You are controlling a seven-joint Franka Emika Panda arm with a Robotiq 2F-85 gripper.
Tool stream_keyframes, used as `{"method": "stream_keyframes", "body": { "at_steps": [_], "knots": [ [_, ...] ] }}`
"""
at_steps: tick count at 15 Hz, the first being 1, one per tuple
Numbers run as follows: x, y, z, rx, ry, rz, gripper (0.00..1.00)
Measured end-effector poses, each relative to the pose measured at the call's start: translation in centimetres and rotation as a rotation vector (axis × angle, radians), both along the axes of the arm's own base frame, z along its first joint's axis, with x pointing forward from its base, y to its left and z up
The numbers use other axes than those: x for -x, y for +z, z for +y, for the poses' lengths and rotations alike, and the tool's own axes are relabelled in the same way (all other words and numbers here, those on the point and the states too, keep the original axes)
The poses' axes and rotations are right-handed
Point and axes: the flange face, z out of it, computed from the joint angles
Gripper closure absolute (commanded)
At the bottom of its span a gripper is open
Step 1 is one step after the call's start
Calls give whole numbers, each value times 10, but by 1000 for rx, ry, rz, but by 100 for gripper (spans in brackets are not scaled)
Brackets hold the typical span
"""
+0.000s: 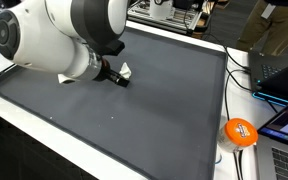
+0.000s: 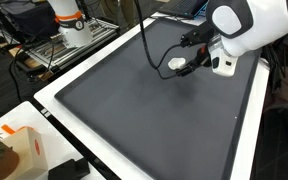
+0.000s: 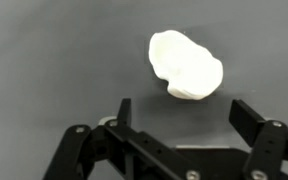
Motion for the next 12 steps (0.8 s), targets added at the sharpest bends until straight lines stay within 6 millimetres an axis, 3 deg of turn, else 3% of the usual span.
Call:
{"method": "stream_keyframes", "body": {
  "at_steps": [8,12],
  "knots": [
    [11,-8,8,12,22,71,0],
    [7,6,2,29,20,55,0]
  ]
}}
